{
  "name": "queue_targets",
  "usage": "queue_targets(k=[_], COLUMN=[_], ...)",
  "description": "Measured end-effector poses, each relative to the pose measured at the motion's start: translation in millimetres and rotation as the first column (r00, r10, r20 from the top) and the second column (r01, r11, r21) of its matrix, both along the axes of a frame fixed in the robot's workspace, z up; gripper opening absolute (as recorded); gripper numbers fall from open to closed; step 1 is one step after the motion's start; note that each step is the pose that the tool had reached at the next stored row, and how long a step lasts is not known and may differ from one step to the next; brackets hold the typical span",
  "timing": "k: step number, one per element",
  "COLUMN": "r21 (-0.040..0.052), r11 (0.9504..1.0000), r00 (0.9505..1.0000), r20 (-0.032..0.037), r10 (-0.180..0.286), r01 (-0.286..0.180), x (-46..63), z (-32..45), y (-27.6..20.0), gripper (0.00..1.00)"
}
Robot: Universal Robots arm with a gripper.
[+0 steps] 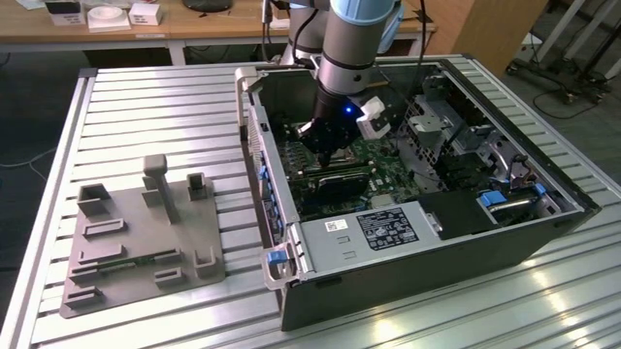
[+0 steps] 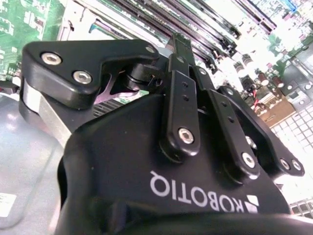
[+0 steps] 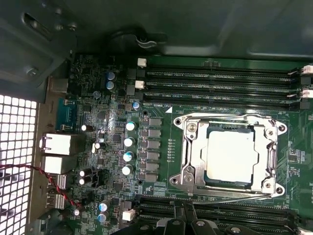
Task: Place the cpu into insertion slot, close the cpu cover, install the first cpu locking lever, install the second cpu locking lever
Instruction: 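Install the second cpu locking lever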
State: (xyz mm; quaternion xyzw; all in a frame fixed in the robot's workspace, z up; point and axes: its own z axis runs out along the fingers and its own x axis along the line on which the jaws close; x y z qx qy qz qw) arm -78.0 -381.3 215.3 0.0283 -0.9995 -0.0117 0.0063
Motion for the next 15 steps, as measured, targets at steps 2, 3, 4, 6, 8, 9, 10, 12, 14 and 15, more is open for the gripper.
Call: queue_targets(k=[2,3,4,6,8,9,10,12,14,15], r21=[0.0,0.0,0.0002,0.0001,0.0005,0.0003,0.0001,0.0,0.0004,0.0014], r11=[1.0,1.0,1.0,1.0,1.0,1.0,1.0,1.0,1.0,1.0], r00=[1.0,1.0,1.0,1.0,1.0,1.0,1.0,1.0,1.0,1.0], r20=[-0.0001,0.0,0.0,0.0,0.0002,0.0001,0.0,-0.0001,0.0001,0.0001], r10=[0.0,0.0,0.0,0.0,0.0,0.0,0.0,0.0,0.0,0.0], r01=[0.0,0.0,0.0,0.0,0.0,0.0,0.0,0.0,0.0,0.0], x=[0.0,0.0,0.0,-0.1,-0.1,-0.1,-0.2,-0.3,-0.3,-0.3], z=[-0.2,-0.4,-0.5,-0.6,-1.3,-1.6,-1.8,-2.0,-2.4,-2.7], y=[0.0,0.0,0.0,0.0,0.0,0.0,0.0,0.0,0.0,0.0], gripper=[0.1,0.1,0.1,0.1,0.1,0.1,0.1,0.1,0.1,0.1])
